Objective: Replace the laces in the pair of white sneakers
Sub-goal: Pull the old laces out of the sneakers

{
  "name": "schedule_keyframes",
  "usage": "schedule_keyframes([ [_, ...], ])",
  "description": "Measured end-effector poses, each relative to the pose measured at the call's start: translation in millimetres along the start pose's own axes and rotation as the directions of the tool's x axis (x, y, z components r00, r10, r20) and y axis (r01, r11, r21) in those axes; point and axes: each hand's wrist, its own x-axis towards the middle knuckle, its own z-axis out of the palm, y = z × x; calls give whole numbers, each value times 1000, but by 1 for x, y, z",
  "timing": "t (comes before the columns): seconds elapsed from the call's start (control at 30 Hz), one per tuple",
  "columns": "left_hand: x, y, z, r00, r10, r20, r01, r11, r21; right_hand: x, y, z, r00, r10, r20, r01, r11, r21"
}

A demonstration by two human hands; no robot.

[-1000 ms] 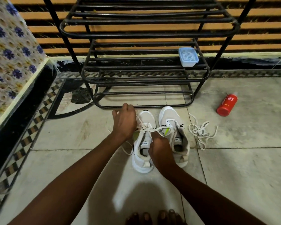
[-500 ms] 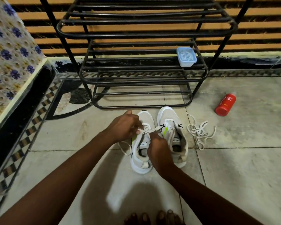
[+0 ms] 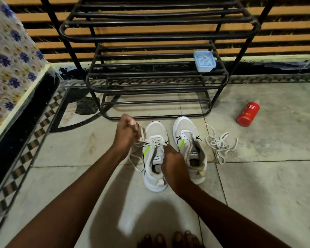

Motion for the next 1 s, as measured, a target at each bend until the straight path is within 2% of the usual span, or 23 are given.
schedule_keyframes([
  [0.03,-1,-3,-4,966,193,171,-239,920,312,0,0,0,1000,0,-3,0,1000,-4],
  [0.07,-1,-5,-6,875,283,392,-462,730,504,0,0,0,1000,-1,-5,0,1000,-5],
  [0.1,0,-8,-6,775,269,571,-613,539,578,0,-1,0,1000,-2,-6,2,1000,-3],
  [0.13,0,-10,-5,700,207,684,-696,411,588,0,-2,0,1000,1,-5,-1,1000,1],
  [0.17,0,-11,-3,658,160,736,-735,350,581,0,-2,-1,1000,8,-4,-8,1000,1],
  [0.2,1,-12,-1,647,151,748,-749,314,584,-1,-2,-1,1000,14,-3,-14,1000,0],
  [0.27,5,-11,-1,693,183,698,-709,349,612,-2,-2,-2,1000,17,-4,-17,1000,-10],
  [0.37,15,-11,-11,860,192,473,-489,575,656,0,-5,-3,1000,12,-17,-12,1000,-20],
  [0.47,11,-16,-10,936,185,300,-341,688,640,1,-10,-2,1000,-8,-26,7,999,-52],
  [0.53,4,-25,-7,972,143,186,-224,801,555,2,-11,0,999,3,-43,-5,999,-49],
  [0.6,-5,-32,-2,993,-9,116,-35,928,371,2,-8,0,998,8,-54,-9,1000,-28],
  [0.63,-9,-36,2,990,-75,122,37,958,285,3,-8,0,998,7,-61,-8,1000,-11],
  [0.73,-16,-42,9,982,-149,114,130,978,161,3,-7,-3,997,2,-81,0,999,33],
  [0.8,-18,-40,12,962,-260,87,258,966,30,1,-8,-3,996,1,-88,4,998,56],
  [0.9,-18,-37,14,903,-427,48,429,890,-158,0,-8,-3,995,25,-95,-19,997,72],
  [1.0,-16,-30,14,847,-532,9,507,801,-318,2,-7,-2,993,93,-67,-91,995,39],
])
